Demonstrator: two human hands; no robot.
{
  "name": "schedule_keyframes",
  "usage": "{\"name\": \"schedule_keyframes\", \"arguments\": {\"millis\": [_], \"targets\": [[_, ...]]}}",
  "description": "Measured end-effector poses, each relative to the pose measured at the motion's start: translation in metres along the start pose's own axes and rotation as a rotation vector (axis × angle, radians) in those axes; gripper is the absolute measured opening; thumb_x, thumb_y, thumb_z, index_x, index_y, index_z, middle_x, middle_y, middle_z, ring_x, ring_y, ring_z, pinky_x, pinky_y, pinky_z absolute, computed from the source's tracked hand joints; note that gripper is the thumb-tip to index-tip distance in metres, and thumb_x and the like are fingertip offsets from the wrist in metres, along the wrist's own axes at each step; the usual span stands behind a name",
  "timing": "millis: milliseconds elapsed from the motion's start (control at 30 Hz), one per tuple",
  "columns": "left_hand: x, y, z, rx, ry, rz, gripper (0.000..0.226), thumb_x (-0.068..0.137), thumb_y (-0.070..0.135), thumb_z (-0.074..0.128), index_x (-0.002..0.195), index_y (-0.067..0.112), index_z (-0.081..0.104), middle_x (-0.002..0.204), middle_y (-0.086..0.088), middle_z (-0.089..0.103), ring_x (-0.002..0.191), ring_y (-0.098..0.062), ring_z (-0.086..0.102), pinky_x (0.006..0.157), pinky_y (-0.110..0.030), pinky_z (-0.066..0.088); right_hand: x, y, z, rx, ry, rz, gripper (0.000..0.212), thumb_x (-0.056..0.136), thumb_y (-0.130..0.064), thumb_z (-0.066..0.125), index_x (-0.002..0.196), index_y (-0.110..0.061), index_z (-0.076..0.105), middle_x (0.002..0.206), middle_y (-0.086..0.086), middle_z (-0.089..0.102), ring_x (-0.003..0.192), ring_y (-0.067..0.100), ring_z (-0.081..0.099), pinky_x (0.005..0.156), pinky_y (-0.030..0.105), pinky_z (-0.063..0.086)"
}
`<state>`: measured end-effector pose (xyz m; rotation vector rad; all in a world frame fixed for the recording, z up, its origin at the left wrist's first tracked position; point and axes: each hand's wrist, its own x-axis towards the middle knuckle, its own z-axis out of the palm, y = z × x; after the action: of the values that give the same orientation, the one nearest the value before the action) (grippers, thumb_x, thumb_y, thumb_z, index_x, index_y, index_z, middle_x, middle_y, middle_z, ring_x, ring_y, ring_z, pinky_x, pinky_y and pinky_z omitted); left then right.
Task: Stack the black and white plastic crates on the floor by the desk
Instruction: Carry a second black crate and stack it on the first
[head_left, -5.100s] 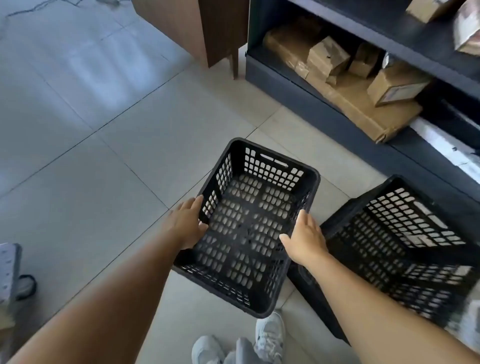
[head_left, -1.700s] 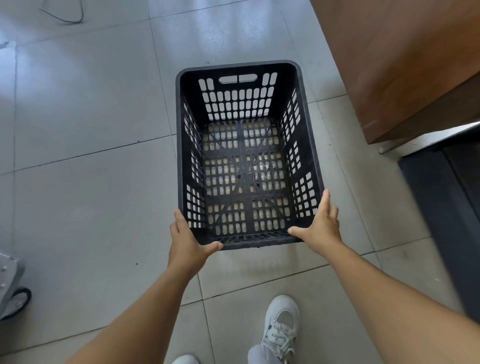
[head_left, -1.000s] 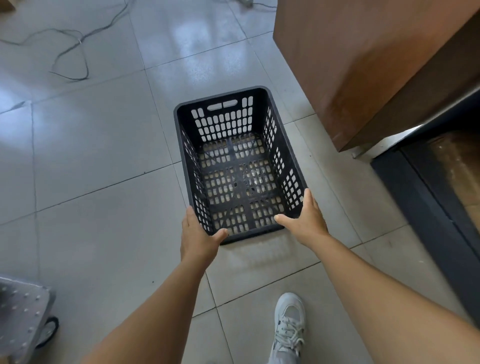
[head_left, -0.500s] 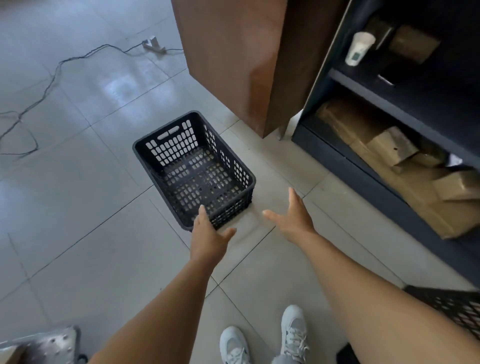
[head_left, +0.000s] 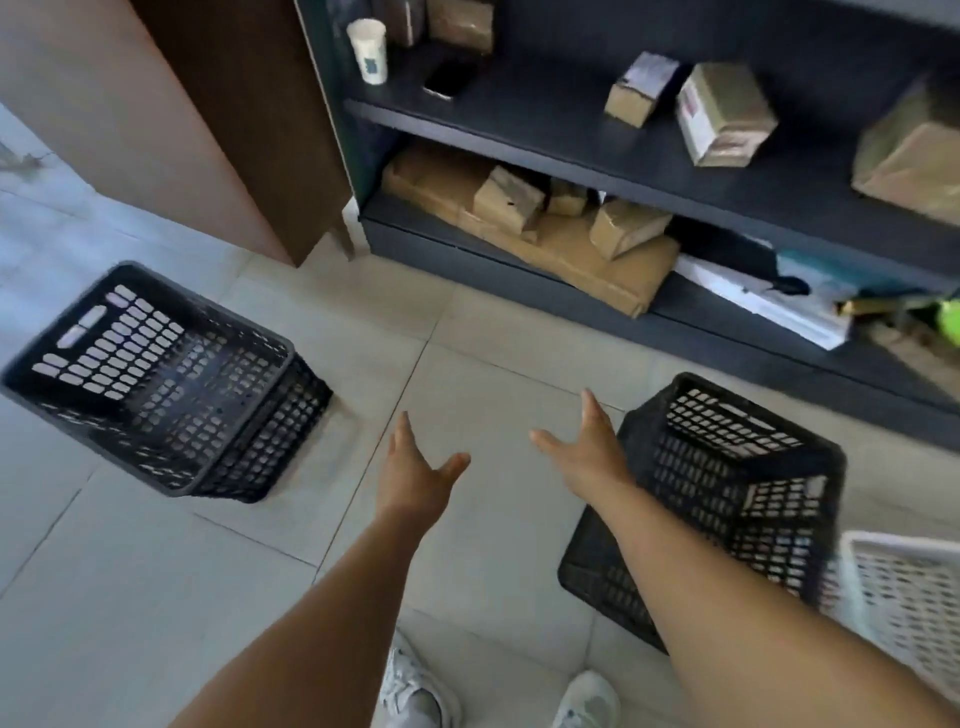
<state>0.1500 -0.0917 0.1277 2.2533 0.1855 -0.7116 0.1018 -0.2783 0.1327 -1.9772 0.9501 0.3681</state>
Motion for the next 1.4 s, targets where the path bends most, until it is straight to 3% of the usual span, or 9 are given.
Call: {"name": "schedule_keyframes", "arguments": {"millis": [400,700,867,967,1033,1167,1200,1300,1400], "targets": [[-0.043,0.082,0.221,0.241,-0.233,0.148,0.093,0.086,0.038,0.065,0.152,0.019,0.002,0.157,-0.005,0.023,0.141,-0.027,0.031,0.108,-0.04,0.035,-0.001,0.223,-0.145,0.128,0.192,0.22,0.092,0.087,-0.041,0.066,0.155,-0.021,0.008,0.162,0.0,0.013,0.148,0.02,0.017,0.118,0.038,0.022],[0.006,0.065,0.339,0.502,-0.326,0.244,0.093,0.086,0.034,0.066,0.153,0.017,0.003,0.157,-0.007,0.023,0.14,-0.029,0.032,0.107,-0.041,0.036,0.04,0.373,-0.148,0.091,0.31,0.433,0.093,0.085,-0.043,0.067,0.155,-0.018,0.012,0.161,0.003,0.018,0.147,0.023,0.02,0.118,0.035,0.019],[0.035,0.033,0.379,0.644,-0.332,0.287,0.092,0.086,0.032,0.065,0.152,0.017,0.004,0.155,-0.007,0.027,0.137,-0.029,0.036,0.104,-0.042,0.039,0.061,0.446,-0.126,-0.054,0.387,0.487,0.093,0.077,-0.046,0.071,0.15,-0.019,0.021,0.155,0.006,0.031,0.142,0.027,0.032,0.115,0.048,0.03],[0.047,0.016,0.396,0.665,-0.323,0.284,0.084,0.085,0.024,0.066,0.15,0.016,0.014,0.146,-0.01,0.04,0.126,-0.032,0.047,0.098,-0.045,0.045,0.066,0.47,-0.114,-0.146,0.331,0.514,0.097,0.083,-0.033,0.07,0.154,-0.017,0.005,0.162,0.007,0.011,0.148,0.027,0.016,0.12,0.045,0.018],[0.053,0.008,0.404,0.66,-0.316,0.297,0.077,0.082,0.015,0.066,0.145,0.014,0.022,0.135,-0.012,0.049,0.115,-0.034,0.055,0.09,-0.044,0.048,0.069,0.48,-0.106,-0.116,0.294,0.53,0.095,0.087,-0.012,0.064,0.155,-0.019,-0.002,0.163,0.005,0.002,0.146,0.028,0.022,0.116,0.045,0.028],[0.064,0.001,0.412,0.692,-0.26,0.311,0.076,0.081,0.0,0.056,0.146,0.013,0.019,0.131,-0.015,0.051,0.109,-0.036,0.057,0.085,-0.041,0.049,0.075,0.486,-0.098,-0.021,0.323,0.539,0.104,0.08,0.019,0.046,0.153,-0.027,-0.013,0.162,0.003,0.003,0.115,0.025,0.057,0.075,0.029,0.054],[0.066,0.001,0.414,0.71,-0.239,0.32,0.075,0.079,-0.004,0.053,0.145,0.012,0.021,0.131,-0.016,0.05,0.108,-0.036,0.058,0.086,-0.041,0.05,0.077,0.487,-0.098,-0.036,0.343,0.536,0.107,0.078,0.02,0.046,0.153,-0.028,-0.013,0.161,0.005,0.008,0.112,0.026,0.058,0.075,0.031,0.055],[0.069,0.005,0.417,0.718,-0.197,0.323,0.065,0.076,-0.011,0.05,0.136,0.009,0.035,0.128,-0.015,0.048,0.105,-0.038,0.057,0.089,-0.043,0.05,0.087,0.49,-0.1,-0.076,0.386,0.565,0.099,0.078,0.018,0.051,0.155,-0.018,0.0,0.156,0.014,0.02,0.131,0.033,0.043,0.106,0.042,0.044],[0.067,0.009,0.413,0.706,-0.175,0.288,0.058,0.076,-0.013,0.047,0.131,0.005,0.037,0.127,-0.016,0.048,0.107,-0.039,0.056,0.091,-0.043,0.049,0.093,0.484,-0.104,-0.058,0.456,0.58,0.08,0.078,0.016,0.055,0.149,-0.007,0.024,0.145,0.018,0.037,0.129,0.035,0.043,0.109,0.042,0.04]]}}
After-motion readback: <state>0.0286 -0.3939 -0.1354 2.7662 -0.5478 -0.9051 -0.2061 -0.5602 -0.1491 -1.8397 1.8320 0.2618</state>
